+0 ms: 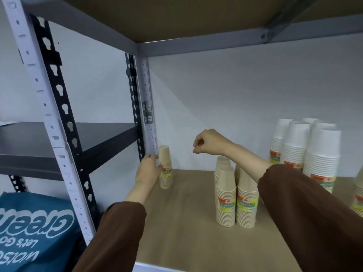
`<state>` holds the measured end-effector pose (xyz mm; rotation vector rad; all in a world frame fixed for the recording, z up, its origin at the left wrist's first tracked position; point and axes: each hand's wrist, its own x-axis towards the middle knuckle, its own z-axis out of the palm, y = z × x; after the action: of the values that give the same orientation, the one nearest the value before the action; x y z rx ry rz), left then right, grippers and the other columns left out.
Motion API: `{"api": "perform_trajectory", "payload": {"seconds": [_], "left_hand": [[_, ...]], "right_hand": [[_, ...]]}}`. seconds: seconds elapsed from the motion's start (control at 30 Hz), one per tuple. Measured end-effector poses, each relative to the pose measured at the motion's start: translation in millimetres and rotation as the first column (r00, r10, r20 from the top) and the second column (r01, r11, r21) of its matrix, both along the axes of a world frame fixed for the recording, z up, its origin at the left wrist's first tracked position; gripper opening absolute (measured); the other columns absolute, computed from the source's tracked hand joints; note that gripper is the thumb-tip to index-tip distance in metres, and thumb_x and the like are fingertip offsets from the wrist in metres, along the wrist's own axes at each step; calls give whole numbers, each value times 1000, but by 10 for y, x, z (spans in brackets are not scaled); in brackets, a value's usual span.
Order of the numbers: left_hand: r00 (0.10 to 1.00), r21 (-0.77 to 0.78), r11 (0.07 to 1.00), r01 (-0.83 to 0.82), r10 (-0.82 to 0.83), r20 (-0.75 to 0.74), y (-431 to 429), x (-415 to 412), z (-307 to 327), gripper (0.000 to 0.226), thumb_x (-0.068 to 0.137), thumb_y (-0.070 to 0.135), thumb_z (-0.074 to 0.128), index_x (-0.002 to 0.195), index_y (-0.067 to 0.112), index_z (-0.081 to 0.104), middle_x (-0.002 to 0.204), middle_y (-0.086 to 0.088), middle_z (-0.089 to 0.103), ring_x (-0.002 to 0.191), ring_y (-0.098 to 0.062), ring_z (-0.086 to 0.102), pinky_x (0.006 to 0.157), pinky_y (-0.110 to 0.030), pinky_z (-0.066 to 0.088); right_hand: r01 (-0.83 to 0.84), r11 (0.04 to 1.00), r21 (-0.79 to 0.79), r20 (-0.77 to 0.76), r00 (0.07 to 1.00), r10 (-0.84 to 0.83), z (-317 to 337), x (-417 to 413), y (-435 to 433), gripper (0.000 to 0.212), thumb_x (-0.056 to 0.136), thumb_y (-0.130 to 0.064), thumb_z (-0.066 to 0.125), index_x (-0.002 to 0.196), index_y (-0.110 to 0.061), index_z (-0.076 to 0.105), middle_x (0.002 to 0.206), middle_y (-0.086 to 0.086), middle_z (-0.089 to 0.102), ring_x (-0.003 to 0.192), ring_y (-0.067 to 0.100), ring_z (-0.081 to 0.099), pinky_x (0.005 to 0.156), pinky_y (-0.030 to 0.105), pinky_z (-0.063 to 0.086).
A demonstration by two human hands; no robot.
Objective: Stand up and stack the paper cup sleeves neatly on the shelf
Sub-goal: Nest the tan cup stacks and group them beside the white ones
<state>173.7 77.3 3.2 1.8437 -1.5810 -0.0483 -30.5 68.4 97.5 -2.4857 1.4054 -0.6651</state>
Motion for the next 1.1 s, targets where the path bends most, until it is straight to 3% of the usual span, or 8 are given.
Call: {"api": "perform_trajectory", "payload": {"seconds": [0.23, 0.53, 0.77, 0.93, 1.1], "left_hand": [[998, -76, 996, -48, 46, -35, -417, -75, 199, 50, 88, 10, 56, 134, -2, 39, 137, -19, 41, 122, -33, 45, 99, -37, 41], [987, 44, 993, -109, 113, -117, -767, -253, 200, 52, 85, 13, 62, 127, -10, 41, 133, -27, 43, 120, -40, 43, 97, -43, 39], [988, -5, 996, -86, 85, -127, -706, -147, 207, 30, 81, 7, 60, 104, -12, 59, 105, -25, 54, 91, -36, 54, 71, -36, 44], [984, -53, 998, -38, 28, -174, -437, -107, 198, 39, 78, 9, 66, 114, -6, 59, 122, -24, 54, 106, -38, 55, 85, -37, 47], [991, -80, 996, 33, -43, -130, -77, -205, 233, 40, 77, 13, 68, 112, -5, 61, 119, -23, 59, 108, -35, 56, 89, -38, 47]], "right_hand": [[23, 999, 34, -54, 998, -22, -39, -50, -80, 25, 82, -17, 64, 103, -4, 66, 105, 10, 66, 98, 25, 62, 83, 33, 50], [43, 999, 20, -90, 995, -41, -45, -257, -108, 28, 82, -19, 63, 106, -4, 65, 106, 11, 65, 86, 17, 54, 72, 25, 41], [75, 997, -10, -82, 994, -76, 23, -405, -37, 28, 83, -21, 63, 106, -5, 66, 107, 10, 65, 99, 23, 60, 82, 30, 47], [78, 995, -57, -47, 996, -81, 101, -513, 159, 27, 83, -20, 64, 105, -4, 67, 106, 11, 67, 100, 22, 60, 82, 28, 46], [98, 990, -106, -4, 995, -99, 166, -658, 451, 27, 81, -19, 66, 103, -3, 69, 105, 12, 69, 100, 22, 61, 83, 27, 47]]}}
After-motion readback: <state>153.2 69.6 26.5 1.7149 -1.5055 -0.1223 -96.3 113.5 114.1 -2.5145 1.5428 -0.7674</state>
